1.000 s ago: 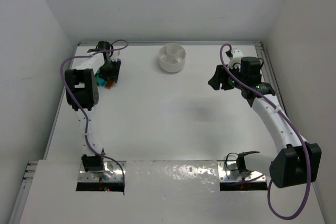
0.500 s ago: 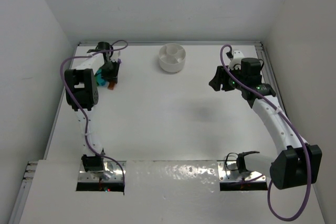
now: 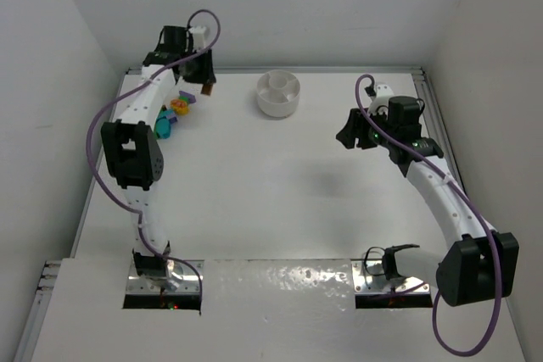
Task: Sort the legos into containers by color
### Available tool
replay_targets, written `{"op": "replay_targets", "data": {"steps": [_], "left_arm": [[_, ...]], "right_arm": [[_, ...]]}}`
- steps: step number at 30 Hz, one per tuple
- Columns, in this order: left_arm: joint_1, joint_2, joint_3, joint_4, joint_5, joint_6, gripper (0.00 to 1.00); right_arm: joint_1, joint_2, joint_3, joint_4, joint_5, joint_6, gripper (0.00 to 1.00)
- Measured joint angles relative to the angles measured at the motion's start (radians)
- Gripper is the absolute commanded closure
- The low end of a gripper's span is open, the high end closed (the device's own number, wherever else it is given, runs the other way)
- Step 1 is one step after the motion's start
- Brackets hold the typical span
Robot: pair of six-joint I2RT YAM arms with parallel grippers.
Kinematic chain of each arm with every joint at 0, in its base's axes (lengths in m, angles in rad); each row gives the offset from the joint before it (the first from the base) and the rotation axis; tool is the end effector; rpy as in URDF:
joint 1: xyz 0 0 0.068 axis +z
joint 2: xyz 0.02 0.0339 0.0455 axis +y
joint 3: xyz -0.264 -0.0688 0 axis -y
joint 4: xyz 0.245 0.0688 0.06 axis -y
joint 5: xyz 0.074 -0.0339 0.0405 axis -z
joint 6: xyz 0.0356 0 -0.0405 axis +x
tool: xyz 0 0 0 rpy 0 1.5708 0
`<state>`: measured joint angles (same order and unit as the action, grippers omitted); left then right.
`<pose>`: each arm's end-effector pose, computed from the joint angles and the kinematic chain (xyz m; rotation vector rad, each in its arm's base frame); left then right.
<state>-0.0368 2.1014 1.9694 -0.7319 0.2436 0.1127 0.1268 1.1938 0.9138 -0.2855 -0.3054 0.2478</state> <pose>0.4742 -0.0261 0.2859 0.2891 2.4000 -0.2616 0.2625 0.0443 0.2911 -0.0515 2.1554 0.5447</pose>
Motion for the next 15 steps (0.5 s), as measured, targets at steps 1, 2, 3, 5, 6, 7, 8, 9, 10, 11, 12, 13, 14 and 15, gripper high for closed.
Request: {"op": "replay_targets", "data": {"steps": [1,2,3,5,6,7,8,9,10,11,12,13,14,15], "left_arm": [[-0.025,-0.008,0.024,0.038,0.016,-0.021,1.0],[-0.052,-0.011,0.045,0.079,0.033,-0.044,1.0],[-0.077,-0.011,0.062,0.122,0.047,-0.067,1.0],[-0.127,-0.007,0.082,0.224,0.087,-0.134,1.0],[-0.15,0.0,0.09,0.271,0.108,-0.173,1.0],[-0.173,0.013,0.105,0.313,0.129,-0.21,1.0],[-0.192,0.035,0.127,0.352,0.146,-0.243,1.0],[-0.206,0.063,0.156,0.383,0.158,-0.269,1.0],[-0.216,0.093,0.183,0.418,0.163,-0.29,1.0],[-0.222,0.117,0.198,0.445,0.163,-0.306,1.0],[-0.225,0.143,0.211,0.469,0.163,-0.32,1.0],[-0.226,0.167,0.22,0.49,0.163,-0.333,1.0],[-0.226,0.186,0.223,0.505,0.161,-0.343,1.0],[-0.226,0.208,0.226,0.519,0.16,-0.352,1.0]], "right_arm": [[0.0,0.0,-0.006,0.003,-0.004,0.004,0.42],[0.0,0.0,-0.011,0.007,-0.01,0.007,0.42],[0.0,0.0,-0.016,0.01,-0.014,0.011,0.42],[0.0,0.0,-0.021,0.011,-0.022,0.015,0.42],[0.0,0.0,-0.022,0.013,-0.026,0.015,0.42],[0.0,0.0,-0.023,0.014,-0.031,0.015,0.42],[0.0,0.0,-0.023,0.014,-0.035,0.015,0.42],[0.0,0.0,-0.024,0.014,-0.038,0.015,0.42],[0.0,0.0,-0.026,0.014,-0.04,0.015,0.42],[0.0,0.0,-0.027,0.014,-0.042,0.014,0.42],[0.0,0.0,-0.029,0.013,-0.044,0.014,0.42],[0.0,0.0,-0.029,0.01,-0.044,0.014,0.42],[0.0,0.0,-0.029,0.008,-0.045,0.015,0.42],[0.0,0.0,-0.029,0.005,-0.045,0.015,0.42]]}}
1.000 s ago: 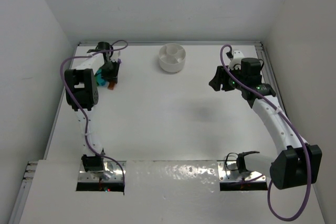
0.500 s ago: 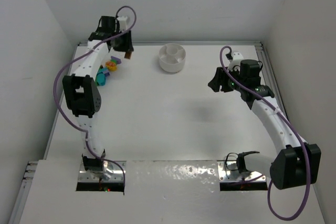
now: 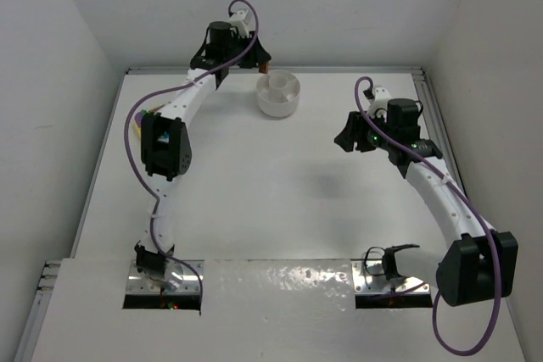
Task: Sort the legos into containers by color
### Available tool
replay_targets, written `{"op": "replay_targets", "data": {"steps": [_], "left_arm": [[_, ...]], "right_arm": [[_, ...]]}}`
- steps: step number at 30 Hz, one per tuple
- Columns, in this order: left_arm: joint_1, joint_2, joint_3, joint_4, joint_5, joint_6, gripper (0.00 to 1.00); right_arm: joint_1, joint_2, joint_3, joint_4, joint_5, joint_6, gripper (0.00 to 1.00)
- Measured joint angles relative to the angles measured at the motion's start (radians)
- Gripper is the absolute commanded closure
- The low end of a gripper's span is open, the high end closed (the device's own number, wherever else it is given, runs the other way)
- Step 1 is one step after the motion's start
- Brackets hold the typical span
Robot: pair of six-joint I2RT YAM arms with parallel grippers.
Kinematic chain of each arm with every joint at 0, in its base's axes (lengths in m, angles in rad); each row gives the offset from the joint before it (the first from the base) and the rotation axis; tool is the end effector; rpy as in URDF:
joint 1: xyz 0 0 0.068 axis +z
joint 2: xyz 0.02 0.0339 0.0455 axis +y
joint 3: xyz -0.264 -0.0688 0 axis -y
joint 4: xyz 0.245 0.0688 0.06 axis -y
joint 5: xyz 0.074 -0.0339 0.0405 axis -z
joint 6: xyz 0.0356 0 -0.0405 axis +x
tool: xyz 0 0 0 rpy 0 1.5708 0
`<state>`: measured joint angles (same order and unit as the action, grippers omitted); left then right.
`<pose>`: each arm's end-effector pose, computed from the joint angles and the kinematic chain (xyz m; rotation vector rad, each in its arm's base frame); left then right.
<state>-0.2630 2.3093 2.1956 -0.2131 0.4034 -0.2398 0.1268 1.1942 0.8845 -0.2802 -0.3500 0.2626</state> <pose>0.5265 -0.1562 0.3063 0.3030 1.9119 -0.7209 0.2602 0.0455 0.2817 -0.0572 2.1808 0.6011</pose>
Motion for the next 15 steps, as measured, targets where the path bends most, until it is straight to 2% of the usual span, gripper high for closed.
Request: {"op": "replay_targets", "data": {"steps": [6,15], "left_arm": [[0.005,0.08,0.005,0.019,-0.011,-0.001,1.0],[0.005,0.102,0.001,0.068,-0.017,0.023,1.0]], "right_arm": [[0.0,0.0,0.0,-0.013,-0.003,0.009,0.43],[0.0,0.0,0.0,-0.039,-0.003,0.018,0.43]]}}
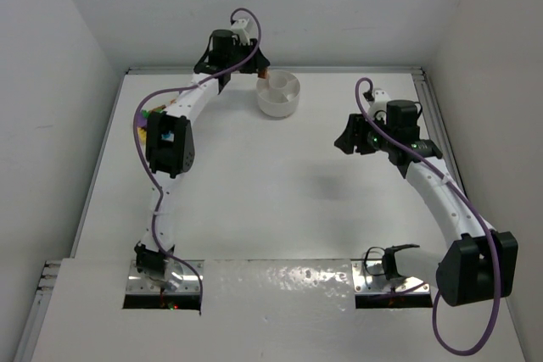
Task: Sort the legos into containers by color
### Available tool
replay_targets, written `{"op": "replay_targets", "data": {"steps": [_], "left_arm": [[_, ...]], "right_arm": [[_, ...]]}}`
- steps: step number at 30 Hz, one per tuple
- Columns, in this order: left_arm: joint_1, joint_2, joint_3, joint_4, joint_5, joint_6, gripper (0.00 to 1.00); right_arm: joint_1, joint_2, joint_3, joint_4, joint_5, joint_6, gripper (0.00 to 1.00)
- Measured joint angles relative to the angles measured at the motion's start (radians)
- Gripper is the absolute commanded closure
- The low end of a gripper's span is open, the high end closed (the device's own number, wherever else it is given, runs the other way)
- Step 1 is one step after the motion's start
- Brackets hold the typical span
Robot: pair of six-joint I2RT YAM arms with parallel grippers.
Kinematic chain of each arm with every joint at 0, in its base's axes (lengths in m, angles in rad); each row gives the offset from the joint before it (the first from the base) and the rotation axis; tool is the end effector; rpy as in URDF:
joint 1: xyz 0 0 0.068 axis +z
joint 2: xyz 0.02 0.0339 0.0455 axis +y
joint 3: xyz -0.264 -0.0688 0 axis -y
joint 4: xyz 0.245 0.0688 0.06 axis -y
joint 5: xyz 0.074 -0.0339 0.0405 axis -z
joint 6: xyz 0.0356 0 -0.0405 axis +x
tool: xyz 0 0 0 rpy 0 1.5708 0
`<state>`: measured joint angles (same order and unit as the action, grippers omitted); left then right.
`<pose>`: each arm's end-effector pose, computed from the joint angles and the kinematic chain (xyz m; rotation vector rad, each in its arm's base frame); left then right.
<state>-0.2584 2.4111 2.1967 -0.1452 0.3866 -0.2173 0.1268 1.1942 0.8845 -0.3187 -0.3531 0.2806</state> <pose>0.5466 -0.1584 0.2585 0.3037 1.9406 -0.6878 0.2578 0.0453 0.2783 -0.0305 2.2218 0.6147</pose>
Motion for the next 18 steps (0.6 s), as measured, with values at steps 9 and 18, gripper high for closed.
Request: {"op": "replay_targets", "data": {"steps": [9,18], "left_arm": [[0.0,0.023,-0.021,0.052,-0.005,0.038,0.95],[0.0,0.049,-0.059,0.042,0.006,0.067,0.72]], "right_arm": [[0.0,0.0,0.0,-0.032,0.0,0.0,0.43],[0.0,0.0,0.0,-0.045,0.0,-0.001,0.43]]}}
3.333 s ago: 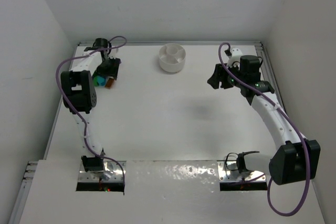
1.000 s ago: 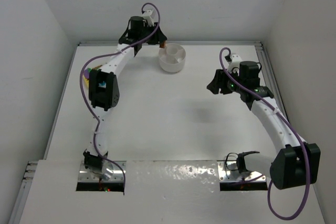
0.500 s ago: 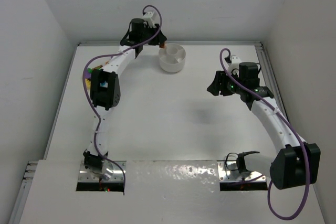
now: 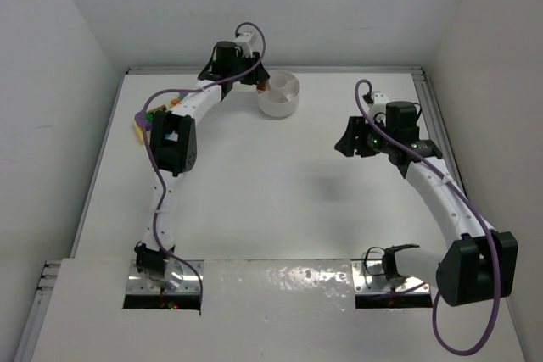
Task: Sort the legos into containers by color
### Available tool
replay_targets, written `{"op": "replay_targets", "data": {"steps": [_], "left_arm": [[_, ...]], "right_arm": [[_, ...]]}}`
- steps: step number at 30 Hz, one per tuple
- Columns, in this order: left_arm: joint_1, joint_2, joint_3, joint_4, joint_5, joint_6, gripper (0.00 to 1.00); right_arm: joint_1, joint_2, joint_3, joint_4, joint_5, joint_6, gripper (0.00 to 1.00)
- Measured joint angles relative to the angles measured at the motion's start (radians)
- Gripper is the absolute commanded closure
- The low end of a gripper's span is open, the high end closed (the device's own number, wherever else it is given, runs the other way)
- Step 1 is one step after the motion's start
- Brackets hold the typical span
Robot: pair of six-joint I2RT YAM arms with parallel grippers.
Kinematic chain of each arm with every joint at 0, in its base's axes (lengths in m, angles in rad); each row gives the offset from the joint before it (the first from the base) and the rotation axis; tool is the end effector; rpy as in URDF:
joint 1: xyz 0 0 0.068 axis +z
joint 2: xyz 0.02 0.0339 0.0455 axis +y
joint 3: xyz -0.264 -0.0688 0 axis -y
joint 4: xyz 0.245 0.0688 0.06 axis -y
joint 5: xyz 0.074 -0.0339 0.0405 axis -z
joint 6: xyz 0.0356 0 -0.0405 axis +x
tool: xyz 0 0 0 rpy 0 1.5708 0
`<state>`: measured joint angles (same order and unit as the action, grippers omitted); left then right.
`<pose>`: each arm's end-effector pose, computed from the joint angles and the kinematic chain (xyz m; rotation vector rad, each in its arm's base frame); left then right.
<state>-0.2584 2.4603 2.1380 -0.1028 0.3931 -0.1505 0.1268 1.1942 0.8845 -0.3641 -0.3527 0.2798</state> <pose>0.5513 -0.1598 0.2150 0.3651 1.9876 -0.6533 0.2548 0.0449 0.2745 -0.0205 2.2669 0.6137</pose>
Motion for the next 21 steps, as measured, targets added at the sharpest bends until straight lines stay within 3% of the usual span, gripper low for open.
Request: {"op": "replay_targets", "data": {"steps": [2,3,6,9,21], "left_arm": [[0.0,0.0,-0.003,0.0,0.003,0.012,0.66],[0.0,0.0,-0.003,0.0,0.004,0.016,0.56],[0.0,0.0,-0.003,0.002,0.006,0.024,0.39],[0.0,0.0,-0.003,0.002,0.006,0.024,0.32],[0.005,-0.002,0.05,-0.023,0.003,0.031,0.3]], "right_arm": [[0.0,0.0,0.0,-0.004,0.0,0.0,0.43],[0.0,0.0,0.0,-0.005,0.0,0.0,0.43],[0.0,0.0,0.0,-0.005,0.0,0.0,0.43],[0.0,0.0,0.0,-0.005,0.0,-0.001,0.43],[0.0,0.0,0.0,-0.004,-0.012,0.0,0.44]]}}
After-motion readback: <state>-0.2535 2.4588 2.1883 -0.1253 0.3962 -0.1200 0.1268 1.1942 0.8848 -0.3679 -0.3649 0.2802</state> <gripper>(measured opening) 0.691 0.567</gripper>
